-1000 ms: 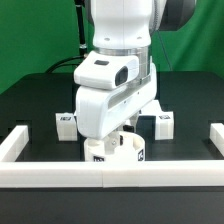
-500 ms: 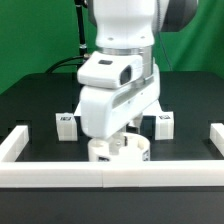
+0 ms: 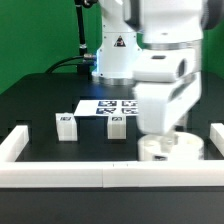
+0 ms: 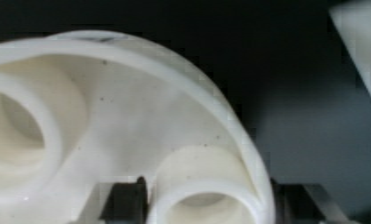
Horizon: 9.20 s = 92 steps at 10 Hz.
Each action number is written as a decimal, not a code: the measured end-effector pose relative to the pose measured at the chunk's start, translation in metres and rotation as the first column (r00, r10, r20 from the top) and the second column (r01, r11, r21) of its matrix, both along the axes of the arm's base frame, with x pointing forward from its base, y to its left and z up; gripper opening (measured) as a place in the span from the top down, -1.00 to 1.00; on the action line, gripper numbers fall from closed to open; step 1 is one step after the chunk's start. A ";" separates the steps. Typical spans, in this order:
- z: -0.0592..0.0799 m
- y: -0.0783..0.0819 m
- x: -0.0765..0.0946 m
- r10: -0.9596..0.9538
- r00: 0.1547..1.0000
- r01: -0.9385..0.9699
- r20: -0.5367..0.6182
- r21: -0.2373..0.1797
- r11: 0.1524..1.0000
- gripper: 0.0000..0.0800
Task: Assemble stool
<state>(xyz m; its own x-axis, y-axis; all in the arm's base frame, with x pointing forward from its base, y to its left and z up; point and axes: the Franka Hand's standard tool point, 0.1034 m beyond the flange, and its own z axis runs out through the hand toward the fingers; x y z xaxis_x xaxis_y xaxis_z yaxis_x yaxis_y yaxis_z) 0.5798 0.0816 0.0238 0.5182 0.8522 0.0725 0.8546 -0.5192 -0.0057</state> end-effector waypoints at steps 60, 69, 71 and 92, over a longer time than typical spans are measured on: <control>-0.010 -0.007 -0.083 -0.850 0.175 0.432 -0.497 -0.737 0.519 -0.62; -0.011 -0.007 -0.083 -0.850 0.175 0.431 -0.497 -0.738 0.519 0.19; 0.010 -0.004 -0.072 -0.844 0.176 0.454 -0.507 -0.718 0.527 0.19; 0.132 -0.005 0.070 -0.932 0.347 0.899 -0.102 0.319 0.300 0.19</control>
Offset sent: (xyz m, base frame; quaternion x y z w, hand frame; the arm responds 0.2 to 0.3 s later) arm 0.0106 0.0063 -0.0078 -0.0059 0.0070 -0.0024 1.0000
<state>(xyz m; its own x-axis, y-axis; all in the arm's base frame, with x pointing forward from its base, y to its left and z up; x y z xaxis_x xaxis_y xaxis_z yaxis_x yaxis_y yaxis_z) 0.6500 0.0763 0.1553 0.9268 -0.2420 0.2870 -0.1683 -0.9512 -0.2586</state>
